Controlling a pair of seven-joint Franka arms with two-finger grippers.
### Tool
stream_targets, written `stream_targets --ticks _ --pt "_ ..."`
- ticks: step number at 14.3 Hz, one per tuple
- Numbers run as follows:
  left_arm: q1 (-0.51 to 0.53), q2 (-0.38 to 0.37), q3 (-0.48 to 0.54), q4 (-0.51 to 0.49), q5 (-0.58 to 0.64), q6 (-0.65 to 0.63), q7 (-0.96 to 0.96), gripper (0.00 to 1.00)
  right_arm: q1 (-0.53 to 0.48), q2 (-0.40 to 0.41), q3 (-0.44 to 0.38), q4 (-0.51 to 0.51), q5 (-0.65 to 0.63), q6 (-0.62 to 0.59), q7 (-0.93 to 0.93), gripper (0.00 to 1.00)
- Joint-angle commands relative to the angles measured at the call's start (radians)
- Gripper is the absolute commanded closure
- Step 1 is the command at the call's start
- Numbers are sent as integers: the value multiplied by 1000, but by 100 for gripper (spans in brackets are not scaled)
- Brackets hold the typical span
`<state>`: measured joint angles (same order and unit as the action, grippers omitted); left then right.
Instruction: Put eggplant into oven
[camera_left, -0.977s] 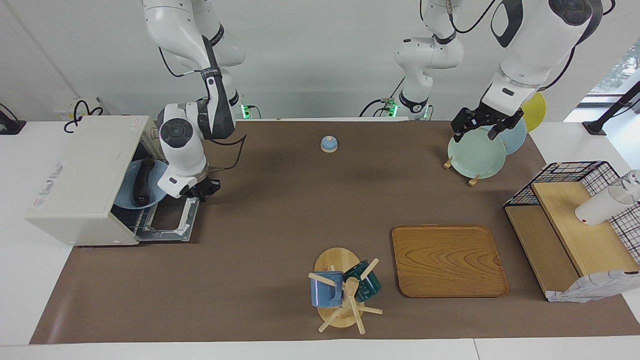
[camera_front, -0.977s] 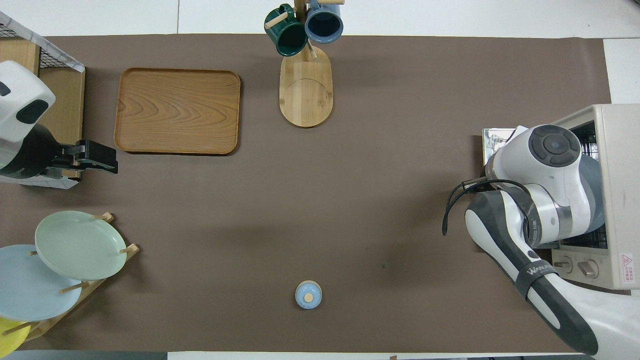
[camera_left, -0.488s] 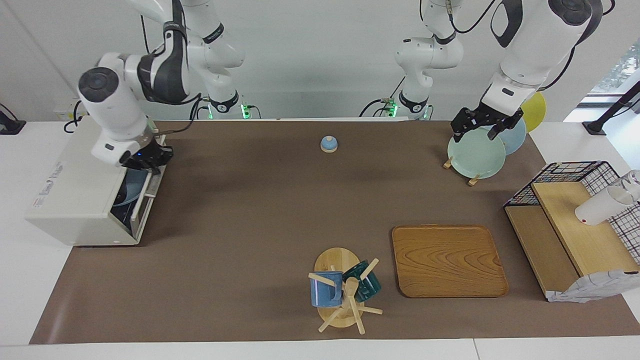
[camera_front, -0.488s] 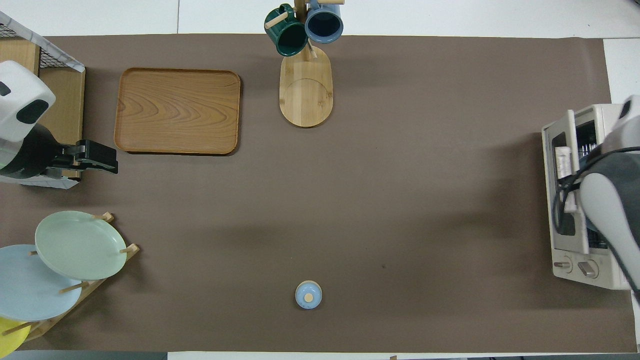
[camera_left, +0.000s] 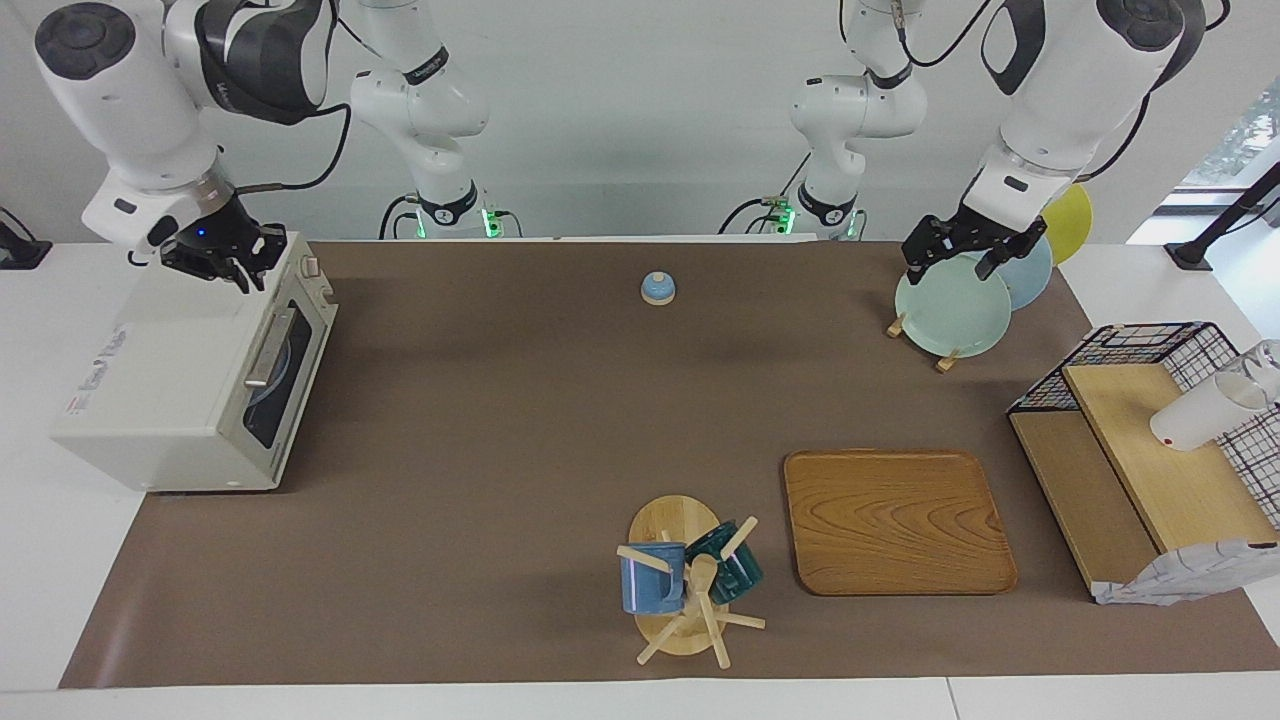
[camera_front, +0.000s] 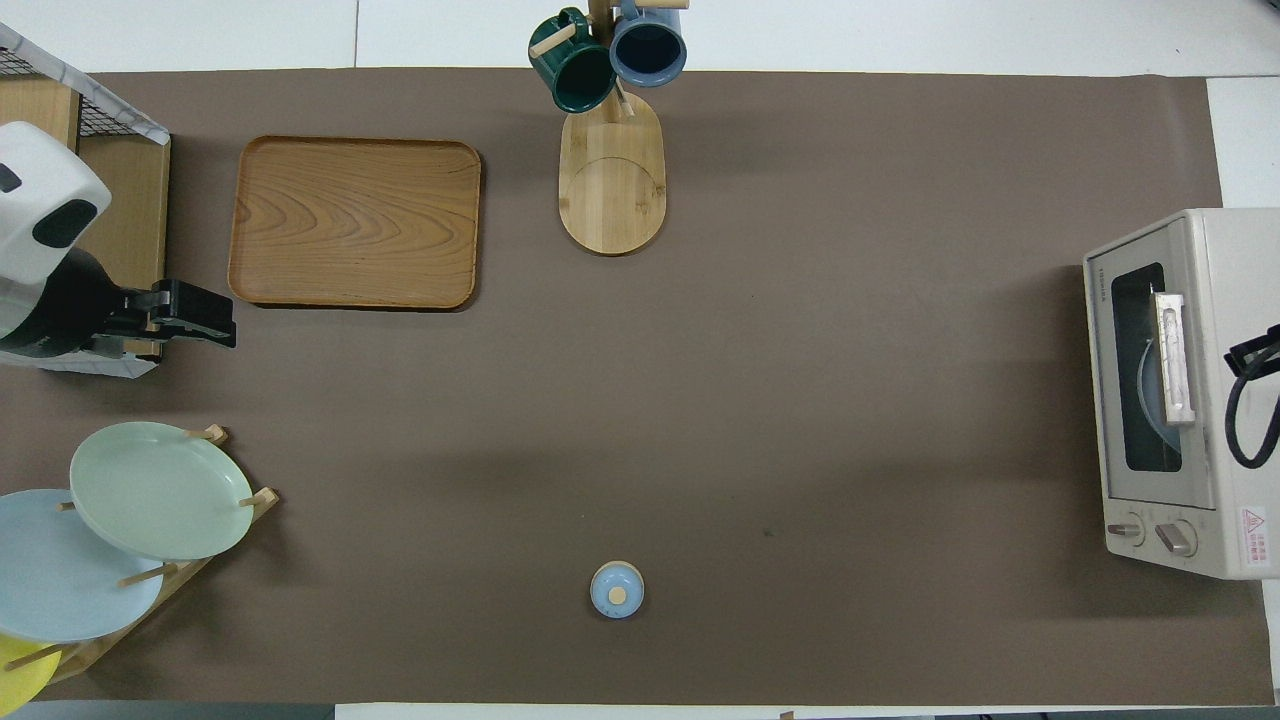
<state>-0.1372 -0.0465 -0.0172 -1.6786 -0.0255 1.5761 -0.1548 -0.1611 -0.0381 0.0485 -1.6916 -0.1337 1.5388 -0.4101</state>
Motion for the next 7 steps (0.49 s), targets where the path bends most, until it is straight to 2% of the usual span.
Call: stream_targets --ticks 1,2,3,7 --pt "7 -12 -3 -12 13 10 -8 0 -9 18 1 122 59 -103 106 38" --pt "7 -10 -4 -12 13 12 -8 0 -17 33 1 188 59 -118 132 13" --pt "7 -10 -3 -12 13 10 -8 0 -21 59 -1 235 62 -140 131 0" --pt "7 -10 -3 -12 13 10 -8 0 9 76 5 257 68 -166 209 0"
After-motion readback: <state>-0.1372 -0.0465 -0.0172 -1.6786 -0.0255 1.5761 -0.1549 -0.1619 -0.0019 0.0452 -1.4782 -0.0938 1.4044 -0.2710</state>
